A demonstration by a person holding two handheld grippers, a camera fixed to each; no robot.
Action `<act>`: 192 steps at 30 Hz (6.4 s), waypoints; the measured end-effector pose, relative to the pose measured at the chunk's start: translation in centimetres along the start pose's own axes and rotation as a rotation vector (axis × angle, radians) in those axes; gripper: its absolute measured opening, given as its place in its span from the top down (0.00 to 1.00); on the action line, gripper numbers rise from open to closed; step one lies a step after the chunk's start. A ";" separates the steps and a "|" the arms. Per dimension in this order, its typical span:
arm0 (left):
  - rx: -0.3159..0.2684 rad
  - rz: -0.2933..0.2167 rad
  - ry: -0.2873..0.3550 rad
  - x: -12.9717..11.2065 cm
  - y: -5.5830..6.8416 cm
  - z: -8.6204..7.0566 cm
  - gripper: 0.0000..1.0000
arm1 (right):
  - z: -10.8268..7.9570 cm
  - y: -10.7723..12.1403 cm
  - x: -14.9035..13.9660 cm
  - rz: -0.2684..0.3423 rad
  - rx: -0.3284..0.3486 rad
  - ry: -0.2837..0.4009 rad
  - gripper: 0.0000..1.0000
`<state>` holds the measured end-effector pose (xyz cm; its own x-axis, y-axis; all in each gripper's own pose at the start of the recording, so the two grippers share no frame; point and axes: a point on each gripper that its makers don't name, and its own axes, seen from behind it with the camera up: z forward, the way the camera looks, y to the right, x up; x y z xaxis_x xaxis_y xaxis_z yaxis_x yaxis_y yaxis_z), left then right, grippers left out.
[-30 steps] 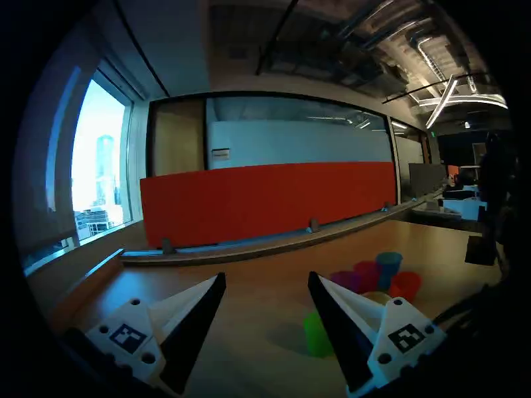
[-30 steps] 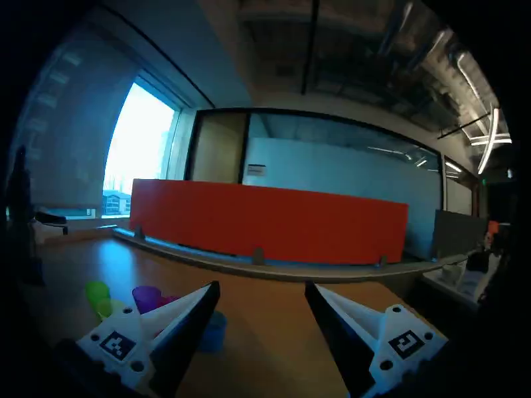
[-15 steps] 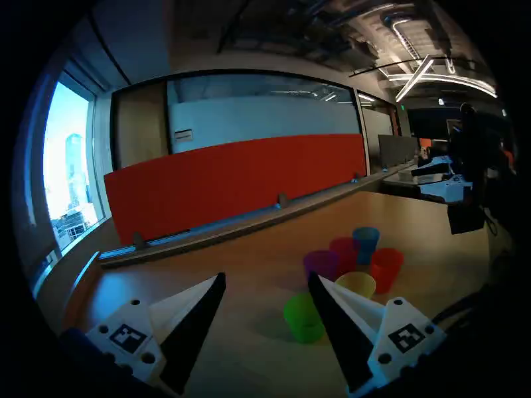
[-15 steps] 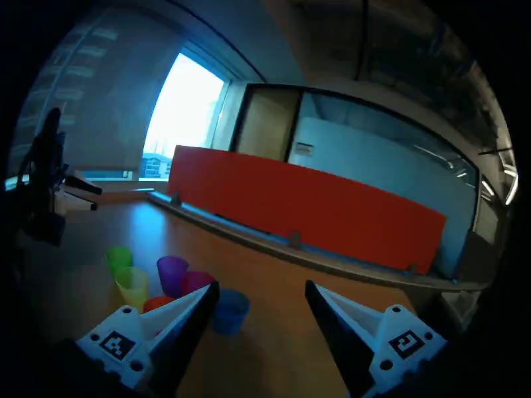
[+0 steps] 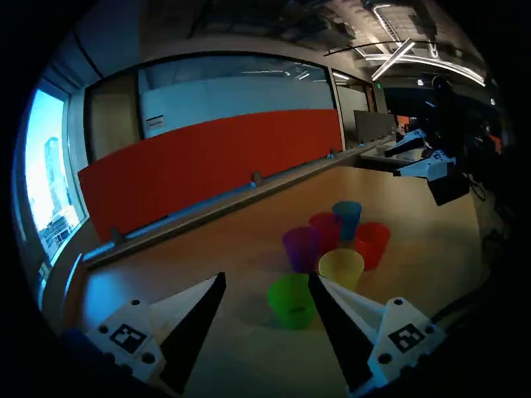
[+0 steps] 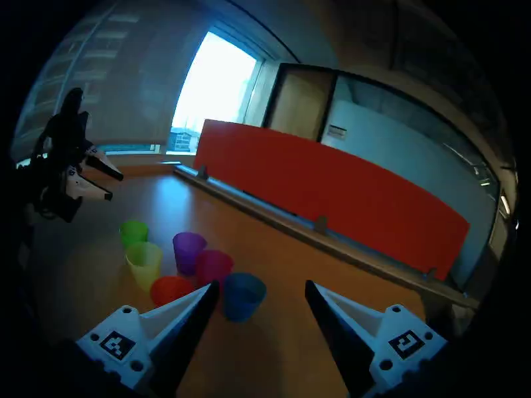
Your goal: Pour water
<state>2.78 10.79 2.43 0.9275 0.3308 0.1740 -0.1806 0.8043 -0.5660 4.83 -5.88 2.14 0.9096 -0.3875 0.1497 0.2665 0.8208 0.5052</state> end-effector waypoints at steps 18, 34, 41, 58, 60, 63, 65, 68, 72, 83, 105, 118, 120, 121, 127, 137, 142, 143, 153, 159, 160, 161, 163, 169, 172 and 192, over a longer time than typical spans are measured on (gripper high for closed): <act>-0.144 0.059 -0.139 -3.6 2.7 2.3 0.08 | 2.4 -0.3 -2.3 -0.062 0.091 -0.088 0.00; -0.191 0.057 -0.232 -7.0 3.6 4.2 0.08 | 4.3 -0.4 -4.1 -0.072 0.126 -0.122 0.00; -0.207 0.048 -0.257 -8.0 3.9 5.3 0.08 | 5.0 -0.3 -4.4 -0.075 0.130 -0.128 0.00; -0.231 0.032 -0.268 -8.3 3.7 7.6 0.08 | 6.3 -0.3 -5.4 -0.077 0.143 -0.142 0.00; -0.232 0.031 -0.265 -8.2 3.6 7.8 0.08 | 6.4 -0.4 -5.4 -0.076 0.145 -0.142 0.00; -0.238 0.032 -0.261 -8.2 3.6 8.0 0.08 | 6.6 -0.5 -5.5 -0.077 0.146 -0.145 0.00; -0.241 0.036 -0.258 -8.1 3.6 8.2 0.08 | 6.8 -0.5 -5.6 -0.078 0.146 -0.146 0.00; -0.245 0.046 -0.256 -8.1 3.6 8.6 0.08 | 7.0 -0.6 -5.6 -0.076 0.147 -0.148 0.00; -0.248 0.053 -0.254 -8.0 3.7 9.0 0.08 | 7.1 -0.6 -5.7 -0.074 0.148 -0.149 0.00; -0.254 0.047 -0.251 -7.6 3.9 9.3 0.10 | 7.1 -0.4 -5.7 -0.073 0.143 -0.144 0.00; -0.236 0.016 -0.194 -6.0 3.4 7.9 0.13 | 8.5 -0.8 -6.6 -0.039 0.161 -0.155 0.00; -0.226 0.029 -0.188 -5.2 3.2 6.5 0.13 | 10.3 -1.6 -8.4 -0.020 0.187 -0.199 0.00; -0.226 0.031 -0.189 -5.2 3.2 6.4 0.13 | 10.6 -1.6 -8.7 -0.015 0.187 -0.204 0.00; -0.227 0.032 -0.190 -5.2 3.3 6.3 0.13 | 10.8 -1.7 -8.9 -0.011 0.189 -0.206 0.00; -0.225 0.041 -0.189 -5.1 3.4 6.1 0.13 | 12.0 -2.1 -9.3 0.012 0.202 -0.214 0.00; -0.228 0.043 -0.183 -4.8 3.6 5.7 0.13 | 13.4 -2.7 -9.5 0.031 0.226 -0.215 0.00; -0.229 0.042 -0.183 -5.0 3.6 5.5 0.13 | 14.0 -2.9 -9.4 0.043 0.232 -0.210 0.00; -0.227 0.043 -0.182 -5.0 3.5 5.5 0.13 | 14.1 -3.0 -9.3 0.047 0.234 -0.209 0.00; -0.227 0.039 -0.180 -5.0 3.5 5.3 0.13 | 14.4 -3.3 -9.1 0.061 0.245 -0.208 0.08; -0.227 0.036 -0.176 -5.0 3.6 5.2 0.13 | 14.2 -3.4 -9.2 0.059 0.243 -0.204 0.09; -0.226 0.034 -0.174 -5.0 3.6 5.2 0.13 | 14.1 -3.4 -9.2 0.057 0.242 -0.203 0.09; -0.225 0.031 -0.172 -4.9 3.6 5.2 0.13 | 14.0 -3.4 -9.2 0.054 0.242 -0.202 0.09; -0.222 0.025 -0.166 -4.7 3.5 5.2 0.13 | 13.9 -3.5 -8.9 0.052 0.239 -0.194 0.09; -0.210 0.004 -0.142 -4.0 3.4 5.0 0.13 | 13.2 -3.3 -7.2 0.076 0.221 -0.150 0.09; -0.201 -0.002 -0.126 -3.5 3.2 4.8 0.13 | 12.5 -3.1 -5.9 0.095 0.208 -0.119 0.09; -0.155 -0.083 0.054 2.4 2.5 1.8 0.13 | 7.4 -4.7 3.0 0.150 0.167 0.092 0.10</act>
<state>3.93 14.45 2.86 0.9542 0.2357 0.1842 -0.0538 0.7410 -0.6694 3.95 -13.99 6.53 0.9624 -0.2204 0.1589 0.0771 0.7822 0.6183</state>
